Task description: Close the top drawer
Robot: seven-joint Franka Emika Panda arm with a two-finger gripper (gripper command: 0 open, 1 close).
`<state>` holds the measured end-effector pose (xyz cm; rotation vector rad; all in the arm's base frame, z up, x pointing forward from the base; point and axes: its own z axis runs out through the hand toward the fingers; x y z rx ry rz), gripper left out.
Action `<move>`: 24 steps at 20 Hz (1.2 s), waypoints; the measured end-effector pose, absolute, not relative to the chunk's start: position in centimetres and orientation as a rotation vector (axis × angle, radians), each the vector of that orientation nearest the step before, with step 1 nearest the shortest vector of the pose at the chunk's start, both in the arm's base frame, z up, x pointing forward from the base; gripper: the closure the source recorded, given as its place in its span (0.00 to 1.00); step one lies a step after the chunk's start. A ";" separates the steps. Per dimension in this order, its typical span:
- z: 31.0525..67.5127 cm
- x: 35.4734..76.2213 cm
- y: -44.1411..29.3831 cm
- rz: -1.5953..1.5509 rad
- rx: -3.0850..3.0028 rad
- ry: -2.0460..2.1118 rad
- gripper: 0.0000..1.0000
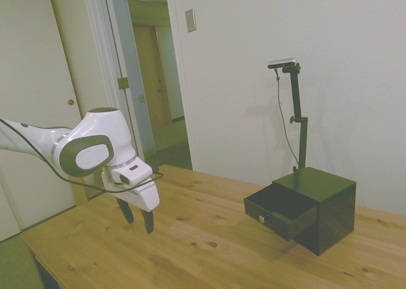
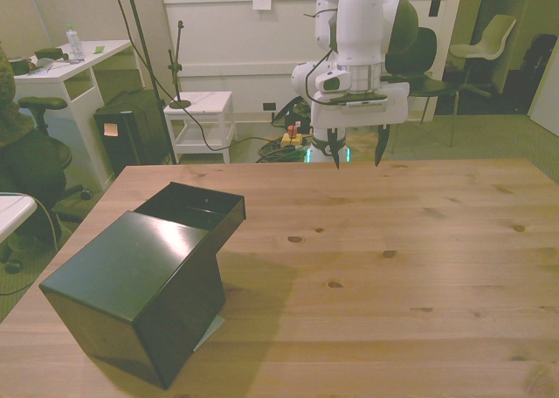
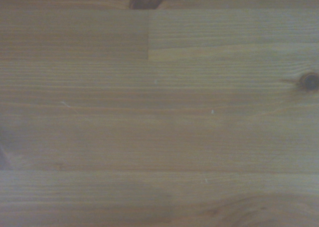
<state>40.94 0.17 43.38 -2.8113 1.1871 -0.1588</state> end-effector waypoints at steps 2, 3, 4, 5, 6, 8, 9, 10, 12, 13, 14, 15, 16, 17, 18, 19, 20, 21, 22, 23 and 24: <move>43.3 41.0 0.2 -0.158 -2.812 1.185 0.00; 43.4 41.0 0.2 -0.165 -2.809 1.187 0.00; 43.6 41.1 0.2 -0.176 -2.803 1.191 0.00; 43.9 41.3 0.1 -0.190 -2.794 1.198 0.00; 44.3 41.5 0.0 -0.202 -2.785 1.206 0.00; 45.2 41.8 -0.8 -0.227 -2.757 1.235 0.00; 45.7 42.0 -1.4 -0.239 -2.742 1.250 0.00; 46.1 42.1 -2.1 -0.249 -2.725 1.268 0.00; 46.7 42.3 -3.9 -0.259 -2.694 1.315 0.00; 46.9 42.4 -4.8 -0.263 -2.679 1.338 0.00; 47.0 42.5 -5.8 -0.266 -2.663 1.363 0.00; 47.1 42.7 -6.7 -0.268 -2.648 1.388 0.00; 47.2 43.0 -7.7 -0.269 -2.633 1.412 0.00; 47.3 43.3 -8.7 -0.270 -2.614 1.441 0.00; 47.5 43.7 -9.6 -0.272 -2.595 1.470 0.00; 47.6 44.2 -10.6 -0.274 -2.580 1.493 0.00; 47.8 44.7 -11.5 -0.277 -2.563 1.517 0.00; 47.9 45.2 -12.4 -0.279 -2.545 1.544 0.00; 48.0 45.6 -13.2 -0.282 -2.531 1.564 0.00; 48.1 45.9 -14.0 -0.285 -2.519 1.583 0.00; 48.2 46.2 -14.9 -0.288 -2.506 1.601 0.00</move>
